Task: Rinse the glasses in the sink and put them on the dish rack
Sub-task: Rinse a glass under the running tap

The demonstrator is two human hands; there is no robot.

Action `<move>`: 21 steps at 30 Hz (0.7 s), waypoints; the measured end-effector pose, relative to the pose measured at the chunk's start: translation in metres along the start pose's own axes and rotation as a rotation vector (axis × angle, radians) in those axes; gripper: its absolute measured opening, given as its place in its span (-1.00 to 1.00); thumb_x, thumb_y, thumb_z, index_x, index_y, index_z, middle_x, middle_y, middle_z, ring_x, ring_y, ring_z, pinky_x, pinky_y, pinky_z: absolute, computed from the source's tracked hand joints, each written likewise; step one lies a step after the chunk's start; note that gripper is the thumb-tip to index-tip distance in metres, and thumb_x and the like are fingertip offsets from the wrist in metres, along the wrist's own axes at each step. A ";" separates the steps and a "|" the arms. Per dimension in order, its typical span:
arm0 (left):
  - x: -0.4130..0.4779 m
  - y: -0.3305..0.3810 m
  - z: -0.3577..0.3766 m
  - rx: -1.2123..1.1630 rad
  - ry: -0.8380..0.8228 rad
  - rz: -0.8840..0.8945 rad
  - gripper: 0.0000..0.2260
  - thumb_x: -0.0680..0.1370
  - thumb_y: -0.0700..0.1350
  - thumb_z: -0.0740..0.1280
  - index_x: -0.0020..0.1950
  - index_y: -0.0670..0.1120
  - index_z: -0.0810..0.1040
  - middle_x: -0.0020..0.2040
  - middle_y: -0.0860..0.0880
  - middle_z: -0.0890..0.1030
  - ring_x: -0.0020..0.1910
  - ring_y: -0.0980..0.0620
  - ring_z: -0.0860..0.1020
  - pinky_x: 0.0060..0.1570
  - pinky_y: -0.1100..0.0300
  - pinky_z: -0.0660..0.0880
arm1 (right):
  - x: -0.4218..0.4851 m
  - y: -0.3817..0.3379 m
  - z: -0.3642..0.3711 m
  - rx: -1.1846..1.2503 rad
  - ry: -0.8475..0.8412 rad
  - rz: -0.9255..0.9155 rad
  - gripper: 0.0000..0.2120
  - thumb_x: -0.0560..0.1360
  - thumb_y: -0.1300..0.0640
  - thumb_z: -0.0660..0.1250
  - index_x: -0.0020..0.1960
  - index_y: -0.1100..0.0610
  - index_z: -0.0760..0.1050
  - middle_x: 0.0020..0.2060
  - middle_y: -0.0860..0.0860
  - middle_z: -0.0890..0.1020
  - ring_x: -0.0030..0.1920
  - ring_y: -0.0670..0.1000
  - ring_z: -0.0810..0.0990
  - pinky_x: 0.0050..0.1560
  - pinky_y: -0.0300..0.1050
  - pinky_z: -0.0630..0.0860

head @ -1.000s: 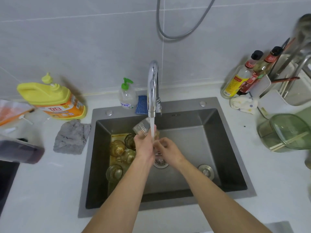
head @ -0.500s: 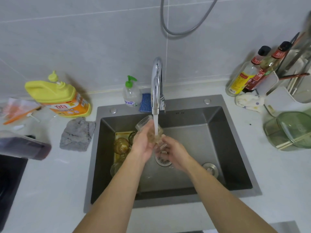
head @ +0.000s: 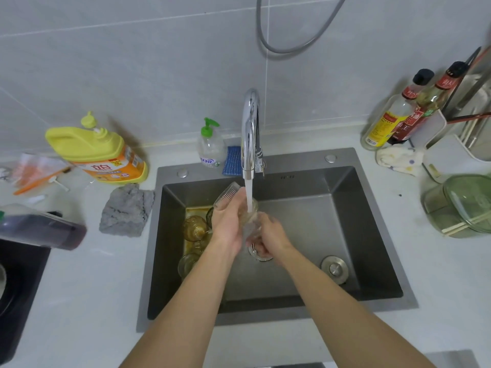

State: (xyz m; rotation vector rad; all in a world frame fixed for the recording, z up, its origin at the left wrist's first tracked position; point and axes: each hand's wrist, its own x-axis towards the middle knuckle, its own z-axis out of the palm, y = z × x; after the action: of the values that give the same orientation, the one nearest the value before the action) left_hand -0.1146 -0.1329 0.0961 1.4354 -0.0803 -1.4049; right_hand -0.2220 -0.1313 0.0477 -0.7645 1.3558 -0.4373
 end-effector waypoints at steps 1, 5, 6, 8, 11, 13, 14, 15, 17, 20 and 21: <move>0.000 0.000 0.002 -0.014 0.035 -0.011 -0.65 0.55 -0.03 0.51 0.22 -0.23 0.67 -0.19 -0.06 0.71 -0.31 0.02 0.69 -0.38 0.18 0.61 | 0.002 0.003 0.005 -0.023 0.067 -0.109 -0.75 0.70 -0.07 0.06 0.09 0.05 0.43 -0.39 0.05 0.62 -0.54 0.02 0.42 -0.47 -0.14 0.34; -0.008 0.004 0.009 -0.054 0.068 -0.080 -0.65 0.51 0.07 0.54 0.14 -0.15 0.65 -0.14 -0.07 0.68 -0.33 0.00 0.70 -0.39 0.14 0.61 | 0.008 0.009 0.018 0.071 0.225 -0.334 -0.89 0.69 0.01 0.20 0.01 -0.02 0.44 -0.22 0.02 0.59 -0.35 0.01 0.57 -0.36 -0.09 0.51; -0.007 0.003 0.007 -0.067 0.047 -0.062 -0.67 0.52 0.02 0.53 0.14 -0.18 0.67 -0.15 -0.08 0.70 -0.34 0.03 0.71 -0.37 0.16 0.63 | 0.011 0.005 0.018 0.100 0.236 -0.308 -0.85 0.66 0.02 0.20 -0.08 -0.07 0.44 -0.27 0.04 0.56 -0.38 0.03 0.51 -0.41 -0.11 0.44; -0.004 0.000 0.000 -0.057 -0.002 -0.030 -0.69 0.50 -0.04 0.53 0.15 -0.20 0.70 -0.11 -0.09 0.75 -0.13 -0.01 0.72 -0.13 0.12 0.66 | 0.014 -0.005 0.017 0.145 0.220 -0.165 -0.80 0.59 0.10 0.16 -0.19 -0.06 0.43 -0.34 0.08 0.50 -0.42 0.04 0.41 -0.47 -0.18 0.32; -0.001 -0.005 -0.012 -0.053 -0.079 -0.005 -0.55 0.44 0.00 0.54 0.25 -0.20 0.67 0.01 -0.11 0.74 0.01 -0.06 0.68 0.02 0.08 0.60 | 0.003 -0.022 0.003 0.209 0.070 0.106 -0.79 0.56 0.17 0.09 -0.23 0.12 0.37 -0.42 0.06 0.44 -0.55 0.01 0.31 -0.61 -0.30 0.19; 0.000 -0.007 -0.013 -0.047 -0.128 -0.020 -0.52 0.43 0.02 0.53 0.27 -0.20 0.65 0.01 -0.13 0.72 -0.07 -0.05 0.70 -0.04 0.07 0.62 | -0.004 -0.025 -0.006 0.258 -0.091 0.198 -0.72 0.57 0.07 0.08 -0.25 0.14 0.40 -0.42 0.07 0.48 -0.59 -0.02 0.28 -0.64 -0.31 0.14; 0.001 -0.008 -0.012 -0.045 -0.128 -0.030 -0.56 0.43 0.01 0.52 0.22 -0.19 0.66 -0.04 -0.12 0.73 -0.12 -0.06 0.70 -0.07 0.05 0.62 | -0.004 -0.023 -0.009 0.276 -0.146 0.208 -0.66 0.60 0.01 0.07 -0.24 0.15 0.44 -0.40 0.08 0.51 -0.59 -0.03 0.29 -0.65 -0.31 0.14; 0.001 -0.008 -0.009 -0.051 -0.120 -0.037 -0.62 0.44 0.00 0.51 0.18 -0.18 0.66 -0.07 -0.13 0.73 -0.15 -0.07 0.71 -0.08 0.02 0.62 | -0.005 -0.021 -0.009 0.277 -0.153 0.193 -0.62 0.63 -0.04 0.08 -0.19 0.16 0.48 -0.38 0.09 0.54 -0.58 -0.03 0.33 -0.64 -0.30 0.16; 0.003 -0.009 -0.002 -0.047 -0.066 -0.050 -0.70 0.48 0.00 0.50 0.11 -0.16 0.68 -0.07 -0.13 0.73 -0.16 -0.08 0.71 -0.04 -0.02 0.61 | -0.001 -0.010 -0.002 0.191 -0.023 0.034 -0.68 0.69 -0.07 0.14 -0.07 0.13 0.48 -0.34 0.08 0.57 -0.54 0.00 0.43 -0.56 -0.23 0.30; 0.004 -0.013 0.008 -0.024 -0.012 -0.079 -0.83 0.56 0.00 0.49 -0.03 -0.10 0.72 -0.18 -0.06 0.71 -0.16 -0.07 0.68 0.04 -0.07 0.61 | 0.006 -0.001 0.010 0.114 0.198 -0.236 -0.82 0.70 0.09 0.20 -0.07 0.10 0.38 -0.32 0.10 0.55 -0.48 0.02 0.48 -0.46 -0.11 0.42; 0.005 -0.015 0.009 -0.025 -0.011 -0.058 -0.85 0.56 -0.04 0.50 0.01 -0.12 0.72 -0.17 -0.06 0.71 -0.14 -0.07 0.68 0.05 -0.07 0.62 | 0.008 -0.001 0.010 0.125 0.231 -0.233 -0.81 0.69 0.15 0.18 -0.11 0.11 0.36 -0.35 0.11 0.51 -0.50 0.01 0.45 -0.48 -0.12 0.39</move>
State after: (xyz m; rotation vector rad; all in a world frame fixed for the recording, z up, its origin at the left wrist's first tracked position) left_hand -0.1291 -0.1351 0.0848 1.4189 -0.0279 -1.4569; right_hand -0.2103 -0.1347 0.0432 -0.7890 1.4430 -0.8079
